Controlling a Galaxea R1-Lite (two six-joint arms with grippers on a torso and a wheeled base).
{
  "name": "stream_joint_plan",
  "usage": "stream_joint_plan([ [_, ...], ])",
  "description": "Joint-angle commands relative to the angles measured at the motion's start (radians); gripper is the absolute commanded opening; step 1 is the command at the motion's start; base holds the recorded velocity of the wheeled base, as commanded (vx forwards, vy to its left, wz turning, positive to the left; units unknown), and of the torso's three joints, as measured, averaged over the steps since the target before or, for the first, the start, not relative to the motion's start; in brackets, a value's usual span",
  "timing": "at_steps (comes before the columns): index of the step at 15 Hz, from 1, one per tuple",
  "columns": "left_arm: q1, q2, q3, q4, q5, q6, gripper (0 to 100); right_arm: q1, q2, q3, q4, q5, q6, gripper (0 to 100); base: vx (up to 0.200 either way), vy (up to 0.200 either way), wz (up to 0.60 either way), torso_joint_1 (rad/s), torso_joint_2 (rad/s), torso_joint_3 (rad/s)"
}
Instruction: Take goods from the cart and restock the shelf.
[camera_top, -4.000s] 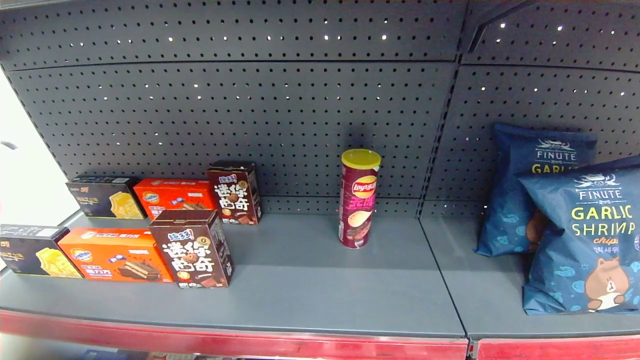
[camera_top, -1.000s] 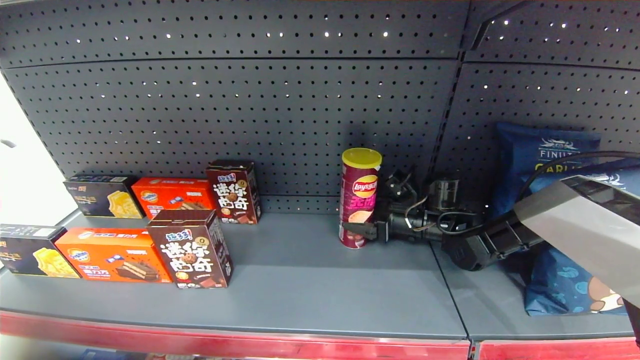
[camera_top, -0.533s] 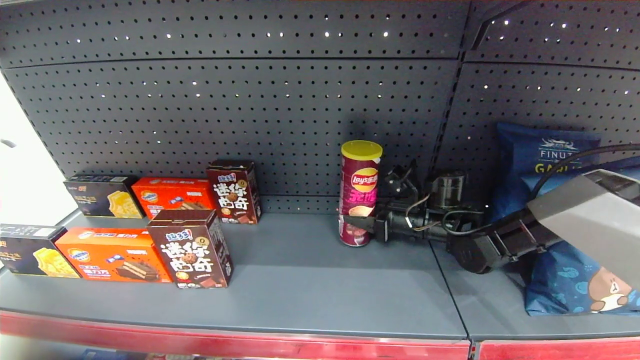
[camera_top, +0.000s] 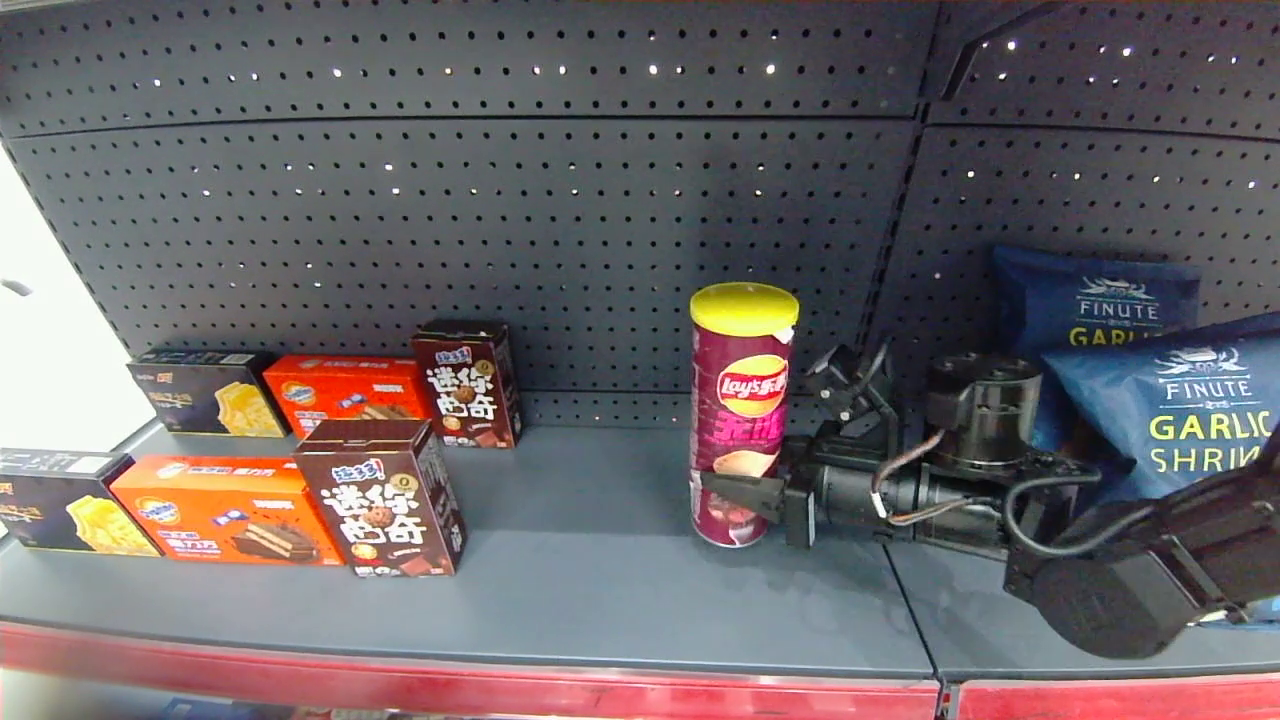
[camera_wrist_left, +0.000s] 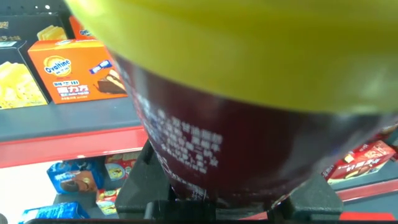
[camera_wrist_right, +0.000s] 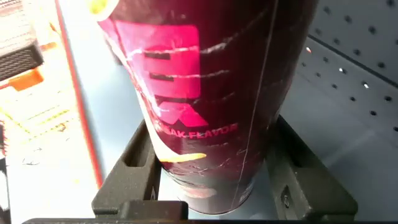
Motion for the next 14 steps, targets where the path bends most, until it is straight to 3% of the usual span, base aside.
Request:
stream_joint_plan([
  [1, 0.0, 0.0, 0.001, 0.0, -0.001, 0.0, 0, 0.029, -0.078, 0.055, -0.012, -0.009, 0.001, 0, 0.0, 0.0, 0.0, 0.0, 0.0, 0.0],
  [3, 0.002, -0.001, 0.0, 0.002, 0.001, -0.003, 0, 0.037, -0.09, 0.193, -0.152, -0.017, 0.001, 0, 0.0, 0.0, 0.0, 0.0, 0.0, 0.0],
  [5, 0.003, -0.018, 0.001, 0.002, 0.009, -0.043, 0, 0.034, -0.078, 0.312, -0.271, -0.014, 0.001, 0, 0.0, 0.0, 0.0, 0.0, 0.0, 0.0],
  [7, 0.005, -0.026, -0.003, 0.002, 0.01, -0.043, 0, 0.036, -0.05, 0.377, -0.337, -0.014, 0.002, 0, 0.0, 0.0, 0.0, 0.0, 0.0, 0.0],
  [14, 0.005, -0.026, 0.0, 0.0, 0.009, -0.045, 0, 0.034, 0.051, 0.379, -0.426, -0.017, 0.001, 0, 0.0, 0.0, 0.0, 0.0, 0.0, 0.0],
])
